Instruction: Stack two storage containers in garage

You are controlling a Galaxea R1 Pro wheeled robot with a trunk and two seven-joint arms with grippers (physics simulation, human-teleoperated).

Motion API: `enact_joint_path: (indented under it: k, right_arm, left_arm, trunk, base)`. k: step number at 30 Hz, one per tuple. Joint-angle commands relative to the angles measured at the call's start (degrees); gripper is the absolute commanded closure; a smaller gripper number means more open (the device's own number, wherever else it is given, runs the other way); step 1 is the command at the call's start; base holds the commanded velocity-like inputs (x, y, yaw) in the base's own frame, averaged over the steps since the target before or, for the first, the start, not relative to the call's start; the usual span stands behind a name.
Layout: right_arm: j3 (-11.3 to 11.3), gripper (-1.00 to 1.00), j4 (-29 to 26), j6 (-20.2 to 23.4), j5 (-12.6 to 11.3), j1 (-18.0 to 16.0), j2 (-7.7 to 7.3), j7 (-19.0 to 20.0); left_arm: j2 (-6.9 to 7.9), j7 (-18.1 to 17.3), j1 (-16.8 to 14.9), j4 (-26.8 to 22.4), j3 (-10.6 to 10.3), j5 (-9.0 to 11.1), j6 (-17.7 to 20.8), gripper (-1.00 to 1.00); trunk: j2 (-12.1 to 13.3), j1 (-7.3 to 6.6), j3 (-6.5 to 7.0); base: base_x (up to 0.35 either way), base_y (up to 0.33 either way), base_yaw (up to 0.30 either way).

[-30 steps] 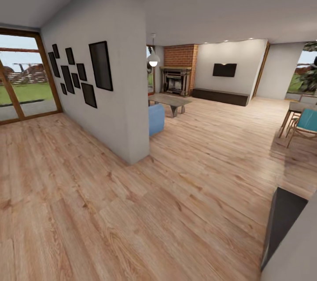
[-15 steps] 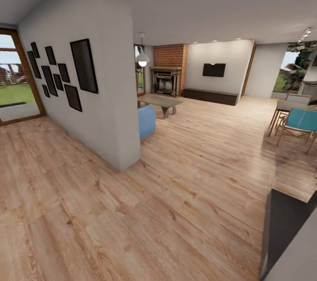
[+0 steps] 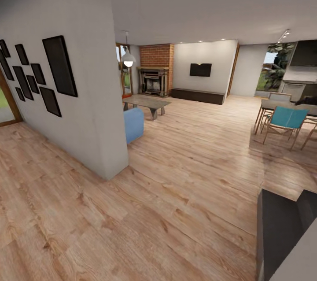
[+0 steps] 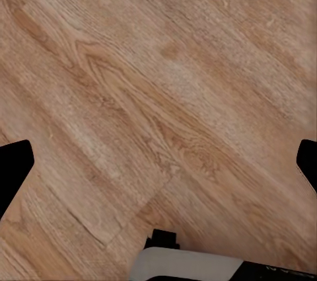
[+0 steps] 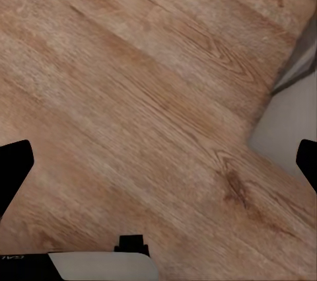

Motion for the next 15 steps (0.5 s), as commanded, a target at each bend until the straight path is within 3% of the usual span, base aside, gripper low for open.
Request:
enact_joint_path:
  k: [1, 15]
  right_arm:
    - [0.13, -1.0, 0.09, -0.18, 0.16, -0.07, 0.0, -0.28]
    - [0.14, -1.0, 0.09, -0.18, 0.24, -0.06, 0.0, -0.28]
  left_arm:
    - [-0.03, 0.06, -0.06, 0.07, 0.22, -0.08, -0.21, -1.0]
    - [-0.09, 0.08, -0.07, 0.07, 0.15, -0.08, -0.29, -1.0]
  trunk:
    - [-0.1, 0.06, -0.12]
    - [-0.1, 0.06, -0.12]
  base:
    - [0.326, 0.0, -0.009]
    - [0.326, 0.0, -0.001]
